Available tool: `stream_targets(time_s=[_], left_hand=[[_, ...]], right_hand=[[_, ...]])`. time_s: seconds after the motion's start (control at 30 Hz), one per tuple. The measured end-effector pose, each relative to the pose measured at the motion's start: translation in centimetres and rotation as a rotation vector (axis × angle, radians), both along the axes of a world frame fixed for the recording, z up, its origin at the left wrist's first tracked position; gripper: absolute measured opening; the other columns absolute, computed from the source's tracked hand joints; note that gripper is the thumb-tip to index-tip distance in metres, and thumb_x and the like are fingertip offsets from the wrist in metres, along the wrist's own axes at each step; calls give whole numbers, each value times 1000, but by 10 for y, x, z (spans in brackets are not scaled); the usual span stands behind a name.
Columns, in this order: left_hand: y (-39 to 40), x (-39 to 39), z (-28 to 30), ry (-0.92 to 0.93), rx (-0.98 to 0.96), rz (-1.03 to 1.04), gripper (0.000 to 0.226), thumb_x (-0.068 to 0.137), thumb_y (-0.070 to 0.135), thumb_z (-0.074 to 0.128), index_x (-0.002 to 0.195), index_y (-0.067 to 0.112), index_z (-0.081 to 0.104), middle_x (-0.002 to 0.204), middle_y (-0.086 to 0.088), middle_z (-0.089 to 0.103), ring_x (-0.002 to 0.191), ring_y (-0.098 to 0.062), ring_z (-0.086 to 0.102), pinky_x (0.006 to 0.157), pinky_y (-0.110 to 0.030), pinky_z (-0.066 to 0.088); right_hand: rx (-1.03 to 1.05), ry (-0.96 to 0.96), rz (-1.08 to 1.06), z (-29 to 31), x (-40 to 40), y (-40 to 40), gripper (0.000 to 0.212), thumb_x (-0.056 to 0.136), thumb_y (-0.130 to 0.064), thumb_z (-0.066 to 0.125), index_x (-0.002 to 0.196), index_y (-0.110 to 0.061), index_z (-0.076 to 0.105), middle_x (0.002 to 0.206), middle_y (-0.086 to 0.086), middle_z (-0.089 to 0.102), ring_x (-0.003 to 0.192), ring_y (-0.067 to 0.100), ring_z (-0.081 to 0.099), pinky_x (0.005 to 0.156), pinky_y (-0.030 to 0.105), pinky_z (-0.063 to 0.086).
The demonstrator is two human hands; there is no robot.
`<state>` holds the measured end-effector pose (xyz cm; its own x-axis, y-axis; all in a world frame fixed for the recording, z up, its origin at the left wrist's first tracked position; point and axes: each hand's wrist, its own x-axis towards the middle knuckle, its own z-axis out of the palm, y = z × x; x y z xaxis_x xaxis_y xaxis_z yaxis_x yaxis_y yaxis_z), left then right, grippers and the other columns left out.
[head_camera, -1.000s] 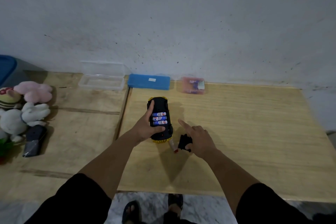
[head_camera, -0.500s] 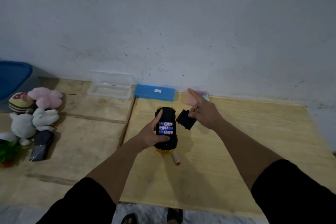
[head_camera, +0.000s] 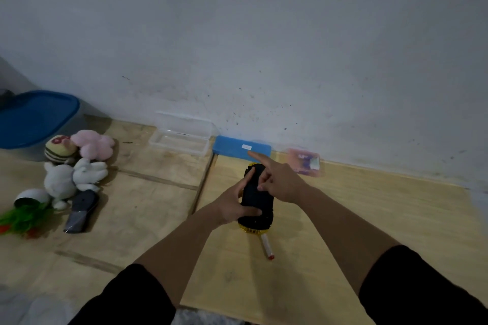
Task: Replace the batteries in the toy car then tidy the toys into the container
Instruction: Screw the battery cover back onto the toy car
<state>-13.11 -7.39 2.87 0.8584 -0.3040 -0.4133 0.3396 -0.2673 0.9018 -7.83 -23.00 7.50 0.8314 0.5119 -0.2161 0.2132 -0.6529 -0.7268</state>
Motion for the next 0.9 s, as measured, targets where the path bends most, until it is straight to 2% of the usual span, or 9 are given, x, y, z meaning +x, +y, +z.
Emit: stream_targets(time_s=[0.47, 0.6, 0.7, 0.8, 0.9], left_hand=[[11, 3, 2, -7, -9, -7, 108, 73, 8, 78, 148, 43, 7, 133, 6, 44, 126, -16, 43, 94, -35, 52], [10, 2, 1, -36, -26, 0, 102, 78, 10, 75, 148, 41, 7, 136, 7, 43, 125, -14, 42, 95, -33, 50], [6, 2, 2, -91, -34, 16, 89, 86, 22, 68, 148, 39, 7, 144, 8, 39, 126, -10, 42, 96, -26, 47], [3, 2, 2, -127, -40, 47, 76, 93, 26, 56, 149, 39, 5, 149, 7, 35, 130, -12, 42, 105, -34, 43], [3, 1, 2, -156, -36, 44, 77, 95, 23, 54, 149, 37, 2, 151, 8, 32, 133, -12, 41, 107, -37, 41]], right_hand=[[-23, -33, 3, 5, 5, 12, 81, 83, 2, 61, 145, -36, 25, 77, -1, 61, 72, 8, 59, 68, 15, 46], [-53, -89, 4, 4, 3, 11, 82, 81, -1, 64, 145, -33, 25, 76, -3, 63, 77, 11, 61, 77, 20, 48], [-87, -184, 10, 2, 1, 13, 80, 80, -3, 65, 144, -32, 28, 75, -6, 64, 87, 18, 59, 88, 33, 48], [-84, -229, 2, -2, 3, 16, 79, 79, -5, 66, 143, -34, 29, 76, -6, 66, 92, 20, 55, 91, 36, 45], [-90, -249, 9, -3, 5, 15, 79, 80, -6, 66, 144, -33, 29, 79, -4, 68, 95, 20, 51, 90, 37, 44]])
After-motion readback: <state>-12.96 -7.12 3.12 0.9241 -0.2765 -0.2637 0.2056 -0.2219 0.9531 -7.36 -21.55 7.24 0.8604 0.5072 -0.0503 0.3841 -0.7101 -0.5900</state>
